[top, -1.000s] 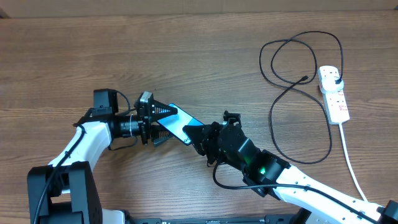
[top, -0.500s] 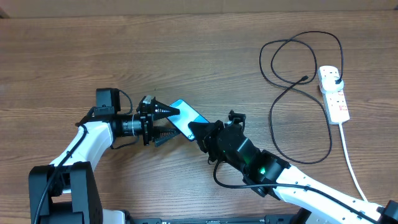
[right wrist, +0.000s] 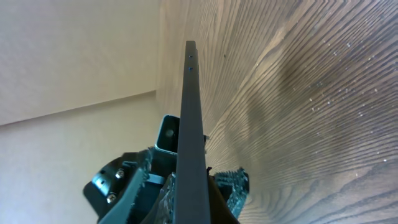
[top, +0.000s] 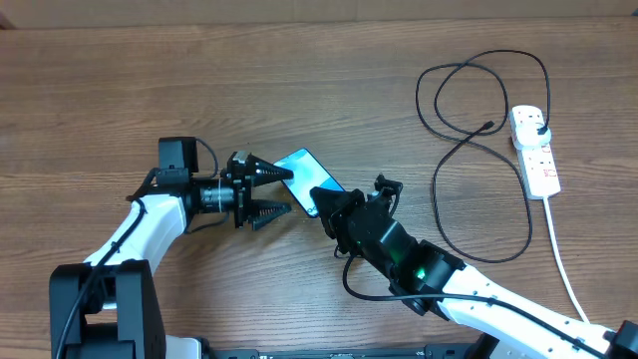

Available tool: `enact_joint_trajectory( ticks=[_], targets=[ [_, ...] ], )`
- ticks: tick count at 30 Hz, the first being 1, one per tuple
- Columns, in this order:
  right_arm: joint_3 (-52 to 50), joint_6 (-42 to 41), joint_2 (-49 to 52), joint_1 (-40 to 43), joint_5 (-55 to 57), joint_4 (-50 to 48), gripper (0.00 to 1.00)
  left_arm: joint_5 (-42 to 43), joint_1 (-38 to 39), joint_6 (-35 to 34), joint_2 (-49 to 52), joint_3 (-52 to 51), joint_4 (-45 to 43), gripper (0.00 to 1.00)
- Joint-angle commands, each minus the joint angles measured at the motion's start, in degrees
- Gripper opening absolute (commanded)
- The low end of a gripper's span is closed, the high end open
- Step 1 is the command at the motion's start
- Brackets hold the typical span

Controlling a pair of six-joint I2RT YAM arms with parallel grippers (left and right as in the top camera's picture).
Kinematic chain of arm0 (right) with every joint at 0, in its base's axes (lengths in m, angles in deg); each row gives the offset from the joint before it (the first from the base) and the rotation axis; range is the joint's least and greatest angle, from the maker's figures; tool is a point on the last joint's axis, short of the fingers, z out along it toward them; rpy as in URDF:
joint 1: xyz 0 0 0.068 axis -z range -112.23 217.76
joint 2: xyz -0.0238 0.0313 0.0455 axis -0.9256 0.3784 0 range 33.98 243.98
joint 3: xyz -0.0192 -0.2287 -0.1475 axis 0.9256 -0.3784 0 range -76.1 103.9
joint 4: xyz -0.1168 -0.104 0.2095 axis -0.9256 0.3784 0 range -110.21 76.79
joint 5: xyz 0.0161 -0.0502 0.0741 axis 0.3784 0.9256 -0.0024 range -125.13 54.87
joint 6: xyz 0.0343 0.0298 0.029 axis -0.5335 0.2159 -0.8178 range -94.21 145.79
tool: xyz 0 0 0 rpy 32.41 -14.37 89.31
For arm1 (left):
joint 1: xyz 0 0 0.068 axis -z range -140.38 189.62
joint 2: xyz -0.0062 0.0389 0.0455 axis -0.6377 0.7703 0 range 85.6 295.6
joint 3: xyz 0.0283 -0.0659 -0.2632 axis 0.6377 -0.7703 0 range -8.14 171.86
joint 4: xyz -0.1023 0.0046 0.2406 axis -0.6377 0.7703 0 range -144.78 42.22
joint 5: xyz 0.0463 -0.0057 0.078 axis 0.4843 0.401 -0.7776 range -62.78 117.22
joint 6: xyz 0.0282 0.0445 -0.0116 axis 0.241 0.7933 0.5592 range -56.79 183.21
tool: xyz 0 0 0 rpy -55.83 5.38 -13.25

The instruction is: Plug charger to phone and switch on socket

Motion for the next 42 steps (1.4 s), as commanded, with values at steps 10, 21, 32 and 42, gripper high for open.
enact_joint_trajectory(
  ticks=[10,21,32,42],
  targets=[
    [1.46,-5.25,4.26,-0.33,-1.88,-3.06,0.04,-4.52,4.35,-11.04,0.07,-0.11,-11.15,0.69],
    [1.46,-5.25,4.26,-0.33,-5.84,-4.94,0.04,-7.32,5.25,-11.30,0.07,-0.11,-13.25,0.51],
    [1.46,-7.65,4.26,-0.33,-6.84,-5.11,0.04,-11.15,5.29,-11.34,0.07,-0.11,-13.22,0.21],
    [1.46,-11.34,4.26,-0.33,-9.55,-5.14,0.04,-11.58,5.29,-13.09,0.07,-0.11,-13.25,0.08]
  ],
)
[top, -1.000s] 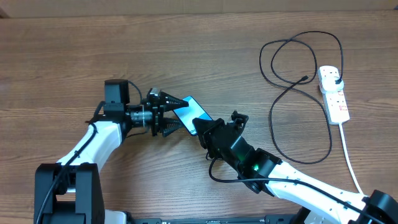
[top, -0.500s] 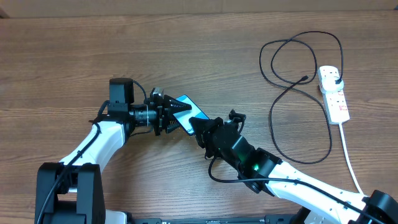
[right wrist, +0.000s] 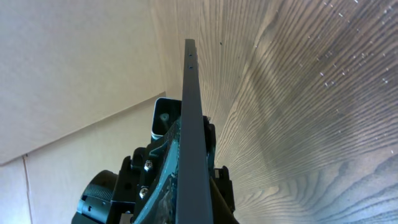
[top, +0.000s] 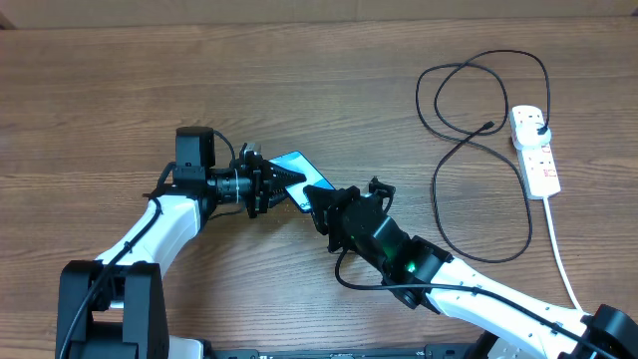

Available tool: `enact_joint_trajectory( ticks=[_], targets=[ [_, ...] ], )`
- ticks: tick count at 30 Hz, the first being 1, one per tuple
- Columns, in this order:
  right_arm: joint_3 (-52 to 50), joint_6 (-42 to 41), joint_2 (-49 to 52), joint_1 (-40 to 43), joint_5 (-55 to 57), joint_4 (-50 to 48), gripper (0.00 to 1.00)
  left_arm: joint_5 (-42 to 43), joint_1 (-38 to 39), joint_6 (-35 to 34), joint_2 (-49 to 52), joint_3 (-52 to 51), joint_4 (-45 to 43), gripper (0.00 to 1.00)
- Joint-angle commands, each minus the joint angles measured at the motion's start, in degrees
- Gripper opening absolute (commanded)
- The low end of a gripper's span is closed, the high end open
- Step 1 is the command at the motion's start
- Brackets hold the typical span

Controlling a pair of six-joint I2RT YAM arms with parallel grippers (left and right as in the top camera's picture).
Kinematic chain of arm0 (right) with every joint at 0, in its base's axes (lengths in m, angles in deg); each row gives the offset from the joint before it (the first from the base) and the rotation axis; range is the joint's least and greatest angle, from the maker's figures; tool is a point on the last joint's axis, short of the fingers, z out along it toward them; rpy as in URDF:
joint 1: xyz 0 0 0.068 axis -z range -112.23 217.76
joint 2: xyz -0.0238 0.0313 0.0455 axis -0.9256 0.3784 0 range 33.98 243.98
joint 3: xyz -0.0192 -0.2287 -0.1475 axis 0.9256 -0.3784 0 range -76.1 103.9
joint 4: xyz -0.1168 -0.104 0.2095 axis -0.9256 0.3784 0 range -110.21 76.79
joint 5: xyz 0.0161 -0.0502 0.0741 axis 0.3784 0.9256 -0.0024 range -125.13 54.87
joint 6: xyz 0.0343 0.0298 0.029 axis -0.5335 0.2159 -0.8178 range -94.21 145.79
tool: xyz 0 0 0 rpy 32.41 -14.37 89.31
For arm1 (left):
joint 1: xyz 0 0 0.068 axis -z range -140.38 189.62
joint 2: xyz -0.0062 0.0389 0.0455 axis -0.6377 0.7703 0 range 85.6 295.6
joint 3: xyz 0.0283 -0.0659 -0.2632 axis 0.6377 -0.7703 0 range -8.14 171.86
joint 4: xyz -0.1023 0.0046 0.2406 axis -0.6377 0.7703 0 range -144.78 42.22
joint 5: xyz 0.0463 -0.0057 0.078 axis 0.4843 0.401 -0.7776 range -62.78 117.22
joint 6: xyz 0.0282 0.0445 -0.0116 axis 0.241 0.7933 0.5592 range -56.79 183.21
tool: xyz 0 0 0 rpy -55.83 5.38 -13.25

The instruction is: Plug charger to phone and switch on socket

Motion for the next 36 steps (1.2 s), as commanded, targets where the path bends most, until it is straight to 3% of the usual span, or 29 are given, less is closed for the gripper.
enact_joint_trajectory(
  ticks=[1,10,21,27,36],
  targets=[
    [1.40,-0.37,-0.20,-0.76,-6.69,-0.02,0.04,-2.43,0.09,-0.17,0.04,0.35,-0.70,0.07],
    [1.40,-0.63,-0.20,-0.76,-7.48,0.09,0.05,-3.28,0.09,0.09,0.04,0.35,-0.66,0.04],
    [1.40,-0.63,-0.20,-0.76,-7.45,4.31,0.33,-6.97,0.09,5.22,0.07,0.35,-0.63,0.04],
    [1.40,-0.61,-0.20,-0.74,-7.43,9.99,0.40,-7.23,0.04,10.93,0.07,0.35,-0.57,0.04],
    [1.40,-0.39,-0.20,-0.70,-4.39,19.28,0.45,-7.91,0.04,13.35,0.07,0.35,1.29,0.04]
  ],
)
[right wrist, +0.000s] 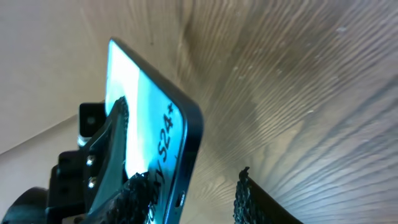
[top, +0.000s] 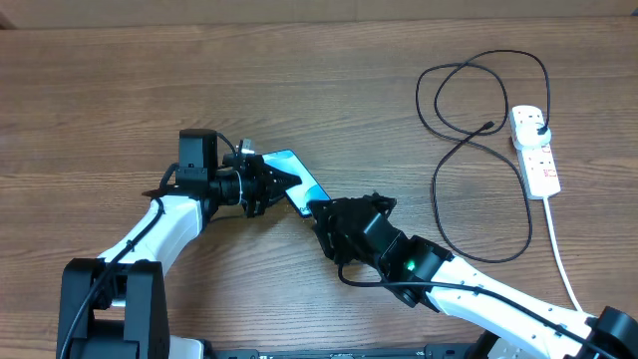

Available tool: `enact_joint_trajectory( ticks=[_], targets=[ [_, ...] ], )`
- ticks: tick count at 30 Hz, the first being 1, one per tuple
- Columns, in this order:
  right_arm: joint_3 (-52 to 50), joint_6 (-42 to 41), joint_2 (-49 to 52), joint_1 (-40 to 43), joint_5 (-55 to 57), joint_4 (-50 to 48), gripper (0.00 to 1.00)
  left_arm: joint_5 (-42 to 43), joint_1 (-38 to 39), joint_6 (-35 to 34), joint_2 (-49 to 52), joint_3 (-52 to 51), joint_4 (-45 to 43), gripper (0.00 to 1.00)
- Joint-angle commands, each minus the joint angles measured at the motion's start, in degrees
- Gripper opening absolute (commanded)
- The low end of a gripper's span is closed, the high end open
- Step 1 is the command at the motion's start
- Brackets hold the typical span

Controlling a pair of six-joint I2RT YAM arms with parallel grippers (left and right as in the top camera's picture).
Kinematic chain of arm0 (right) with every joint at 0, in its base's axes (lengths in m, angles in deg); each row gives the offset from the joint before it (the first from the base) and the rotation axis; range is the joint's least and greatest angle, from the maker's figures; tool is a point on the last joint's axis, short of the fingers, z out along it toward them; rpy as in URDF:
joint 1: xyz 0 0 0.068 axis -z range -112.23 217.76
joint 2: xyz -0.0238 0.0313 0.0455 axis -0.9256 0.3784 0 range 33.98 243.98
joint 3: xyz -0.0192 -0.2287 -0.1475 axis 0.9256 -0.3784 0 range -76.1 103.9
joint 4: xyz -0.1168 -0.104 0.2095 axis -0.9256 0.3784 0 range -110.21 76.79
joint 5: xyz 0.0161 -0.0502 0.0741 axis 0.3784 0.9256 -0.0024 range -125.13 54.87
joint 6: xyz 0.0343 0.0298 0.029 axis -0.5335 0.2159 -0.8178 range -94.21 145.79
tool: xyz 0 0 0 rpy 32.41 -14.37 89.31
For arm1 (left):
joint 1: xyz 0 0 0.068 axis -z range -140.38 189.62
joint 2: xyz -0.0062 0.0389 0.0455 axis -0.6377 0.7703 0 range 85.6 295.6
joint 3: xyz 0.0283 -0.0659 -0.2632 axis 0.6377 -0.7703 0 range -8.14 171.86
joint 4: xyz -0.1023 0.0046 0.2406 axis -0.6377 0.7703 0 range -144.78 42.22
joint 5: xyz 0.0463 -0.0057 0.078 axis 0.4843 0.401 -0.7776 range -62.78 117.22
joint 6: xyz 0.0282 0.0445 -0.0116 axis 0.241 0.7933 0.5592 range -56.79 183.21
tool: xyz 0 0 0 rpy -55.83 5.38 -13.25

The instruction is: Plug charger to phone and switch on socket

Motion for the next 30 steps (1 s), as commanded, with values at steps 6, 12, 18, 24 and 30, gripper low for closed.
enact_joint_trajectory(
  ticks=[6,12,18,24,30],
  targets=[
    [-0.46,0.39,0.07,-0.68,3.41,8.44,0.47,2.14,-0.33,6.05,-0.20,0.70,5.42,0.04],
    [-0.46,6.64,0.07,-0.68,7.50,12.76,0.52,5.57,-0.33,10.93,-0.20,0.70,10.99,0.04],
    [-0.46,8.37,0.07,-0.68,12.90,18.10,0.73,9.62,-0.33,13.05,-0.20,0.70,12.33,0.04],
    [-0.46,8.37,0.07,-0.68,14.91,21.09,0.85,12.72,-0.33,13.27,-0.20,0.68,12.33,0.04],
    [-0.46,8.37,0.07,-0.68,14.88,23.45,1.00,12.72,-0.33,13.49,-0.20,0.70,12.33,0.04]
  ],
)
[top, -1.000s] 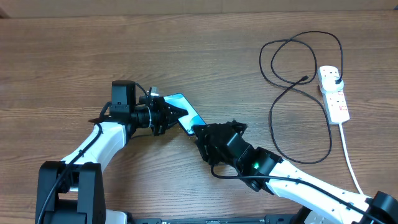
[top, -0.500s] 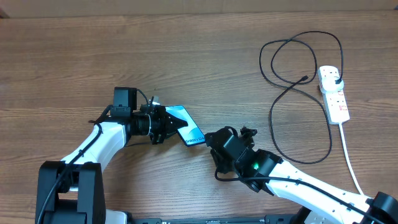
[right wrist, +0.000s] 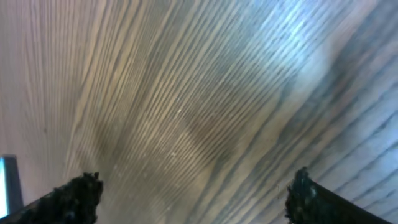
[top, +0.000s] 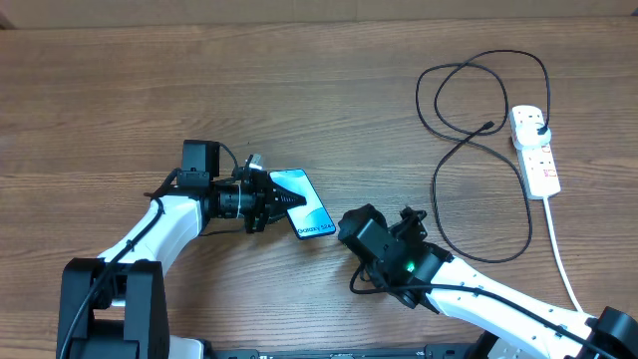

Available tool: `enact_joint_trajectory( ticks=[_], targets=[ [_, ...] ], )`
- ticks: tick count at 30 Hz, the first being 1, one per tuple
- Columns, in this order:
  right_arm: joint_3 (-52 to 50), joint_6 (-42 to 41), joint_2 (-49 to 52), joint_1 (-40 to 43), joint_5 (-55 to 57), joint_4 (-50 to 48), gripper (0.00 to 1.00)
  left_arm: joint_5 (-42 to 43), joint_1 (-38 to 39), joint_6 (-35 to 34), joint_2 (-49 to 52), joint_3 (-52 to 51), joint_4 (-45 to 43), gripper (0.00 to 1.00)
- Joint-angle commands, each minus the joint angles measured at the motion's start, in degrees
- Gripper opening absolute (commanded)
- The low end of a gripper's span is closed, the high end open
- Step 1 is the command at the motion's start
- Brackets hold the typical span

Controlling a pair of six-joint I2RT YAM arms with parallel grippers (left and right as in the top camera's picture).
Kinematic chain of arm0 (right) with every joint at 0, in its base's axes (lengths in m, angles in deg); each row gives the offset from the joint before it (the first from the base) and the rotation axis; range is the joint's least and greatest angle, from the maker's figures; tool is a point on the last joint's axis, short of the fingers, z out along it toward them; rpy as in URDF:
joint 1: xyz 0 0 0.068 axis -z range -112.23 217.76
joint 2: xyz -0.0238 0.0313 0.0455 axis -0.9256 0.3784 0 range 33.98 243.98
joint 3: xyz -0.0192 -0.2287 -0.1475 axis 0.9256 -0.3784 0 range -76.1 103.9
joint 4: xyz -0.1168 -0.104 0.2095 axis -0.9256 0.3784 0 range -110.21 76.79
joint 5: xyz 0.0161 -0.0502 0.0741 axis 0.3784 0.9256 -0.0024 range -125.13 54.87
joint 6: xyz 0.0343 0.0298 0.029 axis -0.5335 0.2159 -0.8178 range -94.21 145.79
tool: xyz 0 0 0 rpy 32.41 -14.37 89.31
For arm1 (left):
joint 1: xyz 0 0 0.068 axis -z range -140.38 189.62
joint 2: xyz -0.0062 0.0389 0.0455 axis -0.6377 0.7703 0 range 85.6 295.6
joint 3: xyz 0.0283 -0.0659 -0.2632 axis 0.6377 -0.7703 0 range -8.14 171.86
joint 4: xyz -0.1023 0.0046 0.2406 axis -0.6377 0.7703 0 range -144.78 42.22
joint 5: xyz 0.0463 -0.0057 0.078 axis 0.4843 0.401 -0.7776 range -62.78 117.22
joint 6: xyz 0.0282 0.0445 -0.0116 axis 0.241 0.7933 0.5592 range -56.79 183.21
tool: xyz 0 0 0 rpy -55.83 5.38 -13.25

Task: Plug charger to phone and switch on socket
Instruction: 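Open the right gripper and pull it away from the phone, then move the right gripper to the black cable and grasp it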

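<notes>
The phone [top: 309, 207], its blue screen facing up, rests at the middle of the table. My left gripper [top: 279, 199] is shut on the phone's left edge, one finger lying over the screen. My right gripper [top: 380, 223] sits just right of the phone, wide open and holding nothing. Its wrist view shows only bare wood between the fingertips [right wrist: 79, 194], with a sliver of the phone [right wrist: 6, 186] at the left edge. The black charger cable [top: 446, 165] lies in loops at the right, its free plug end [top: 488, 125] apart from the phone. It runs from the white socket strip [top: 535, 152].
The strip's white cord [top: 563, 264] runs down the right side toward the table's front edge. The cable loops cover the area between my right arm and the strip. The wooden table [top: 150, 90] stretches bare at the back left.
My right gripper was open beside the phone's end; now it has moved away to the right and stands wide open over bare wood. The phone lies flatter and further right, in my left gripper.
At first my right gripper held the phone on edge while the left stood open beside it. Then the left was shut on the phone's other end. Later the right had let go, and now it is clear of the phone, which only the left holds.
</notes>
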Motion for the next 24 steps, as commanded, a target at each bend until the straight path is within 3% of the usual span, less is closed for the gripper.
enact_joint_trajectory(
  ticks=[1,13,24],
  targets=[
    [-0.44,0.26,0.24,-0.26,1.36,0.85,1.00,3.48,-0.33,1.77,-0.31,0.76,-0.26,0.04],
    [-0.44,0.31,0.24,-0.26,1.53,3.28,1.00,4.61,-0.33,1.77,-0.31,0.79,-0.26,0.04],
    [1.95,19.69,0.20,6.23,-4.55,2.54,1.00,4.76,-0.33,2.62,-0.31,0.79,-0.24,0.04]
  ],
)
